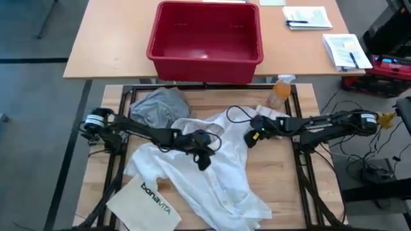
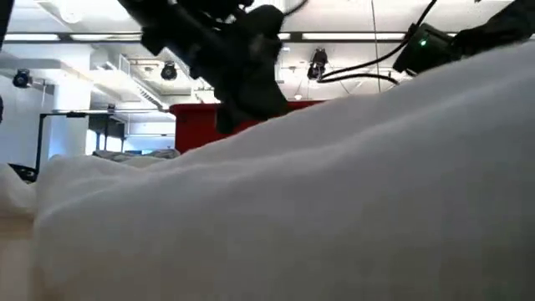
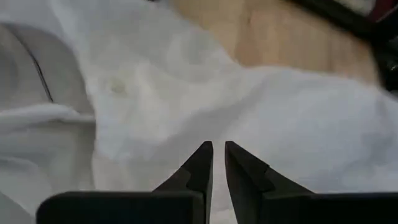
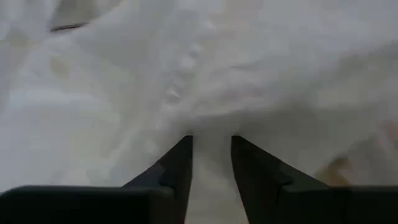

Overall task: Fold laundry
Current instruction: Fold the white long sleeve shirt

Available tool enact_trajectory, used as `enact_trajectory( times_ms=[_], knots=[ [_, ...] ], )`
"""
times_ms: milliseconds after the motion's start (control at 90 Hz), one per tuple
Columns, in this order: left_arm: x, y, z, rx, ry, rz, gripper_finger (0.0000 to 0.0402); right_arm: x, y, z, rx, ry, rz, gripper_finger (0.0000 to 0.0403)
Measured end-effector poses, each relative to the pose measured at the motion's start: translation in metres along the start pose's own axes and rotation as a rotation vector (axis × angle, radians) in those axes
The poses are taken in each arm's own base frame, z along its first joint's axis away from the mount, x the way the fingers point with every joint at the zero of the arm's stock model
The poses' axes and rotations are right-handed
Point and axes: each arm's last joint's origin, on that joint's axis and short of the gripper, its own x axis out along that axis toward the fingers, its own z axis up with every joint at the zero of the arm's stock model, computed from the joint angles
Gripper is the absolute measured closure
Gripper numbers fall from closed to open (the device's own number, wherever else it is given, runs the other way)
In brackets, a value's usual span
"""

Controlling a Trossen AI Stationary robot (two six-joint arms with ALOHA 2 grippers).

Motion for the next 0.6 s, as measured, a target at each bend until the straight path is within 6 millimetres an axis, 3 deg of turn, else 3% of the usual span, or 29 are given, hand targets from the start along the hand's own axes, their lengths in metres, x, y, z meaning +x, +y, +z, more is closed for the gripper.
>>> enact_trajectory(
  times_ms=[267, 600],
  knots=[
    [0.007, -0.007, 0.013, 0.03, -0.008, -0.007, 0.0377, 0.02, -0.001, 0.01, 0.002, 0.035, -0.002, 0.0399],
    [-0.003, -0.005, 0.013, 0.05, 0.011, 0.007, 0.0377, -0.005, 0.024, 0.066, -0.157, -0.042, -0.048, 0.0403]
  ],
)
